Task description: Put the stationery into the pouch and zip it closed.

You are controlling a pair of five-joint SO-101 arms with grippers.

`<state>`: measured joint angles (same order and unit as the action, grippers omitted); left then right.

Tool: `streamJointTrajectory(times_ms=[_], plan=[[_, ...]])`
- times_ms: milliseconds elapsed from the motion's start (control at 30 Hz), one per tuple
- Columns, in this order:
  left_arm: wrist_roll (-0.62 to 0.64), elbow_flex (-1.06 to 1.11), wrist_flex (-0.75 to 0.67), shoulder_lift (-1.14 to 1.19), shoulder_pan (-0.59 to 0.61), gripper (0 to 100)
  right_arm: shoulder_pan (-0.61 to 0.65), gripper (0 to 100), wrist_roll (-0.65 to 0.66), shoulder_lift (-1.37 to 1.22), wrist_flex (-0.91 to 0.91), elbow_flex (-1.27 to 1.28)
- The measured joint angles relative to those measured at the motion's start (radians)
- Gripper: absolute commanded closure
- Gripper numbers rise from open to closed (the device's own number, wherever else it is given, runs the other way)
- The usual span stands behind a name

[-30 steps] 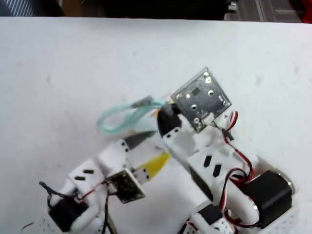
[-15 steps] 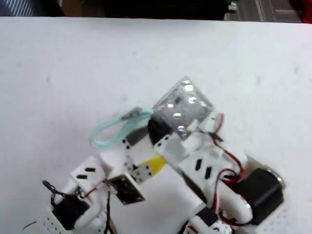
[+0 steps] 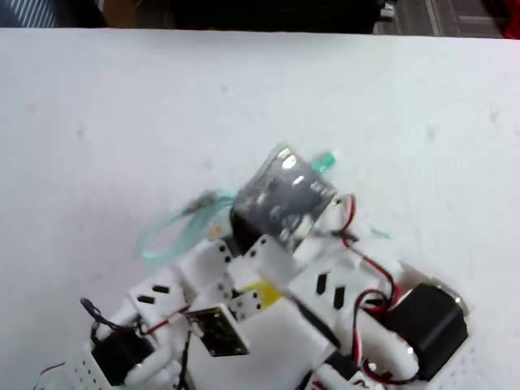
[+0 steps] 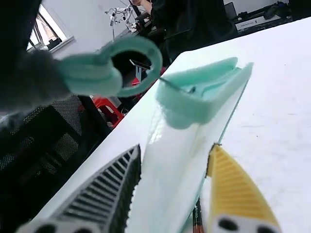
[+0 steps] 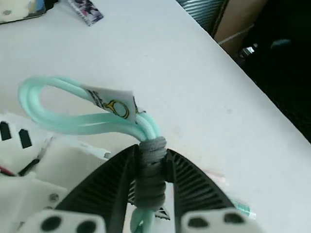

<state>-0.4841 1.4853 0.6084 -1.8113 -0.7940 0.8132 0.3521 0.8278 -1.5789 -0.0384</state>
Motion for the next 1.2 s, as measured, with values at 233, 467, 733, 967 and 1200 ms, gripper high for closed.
streamJointTrajectory(times_ms=[233, 467, 733, 967, 1200], plan=[[0.147, 0.000, 0.000, -0.008, 0.086, 76, 0.058, 98.1, 0.031, 0.008, -0.058, -0.123], [0.167, -0.002, 0.000, 0.003, 0.098, 77, 0.068, 98.1, 0.035, 0.008, -0.060, -0.138], [0.167, -0.002, 0.000, 0.003, 0.052, 90, 0.110, 98.1, 0.035, -0.046, -0.043, -0.150], [0.170, -0.002, -0.038, 0.003, 0.077, 98, -0.060, 98.1, 0.035, -0.071, 0.094, -0.150], [0.172, -0.003, -0.157, 0.005, 0.078, 98, -0.143, 98.1, 0.035, -0.071, 0.115, -0.150]])
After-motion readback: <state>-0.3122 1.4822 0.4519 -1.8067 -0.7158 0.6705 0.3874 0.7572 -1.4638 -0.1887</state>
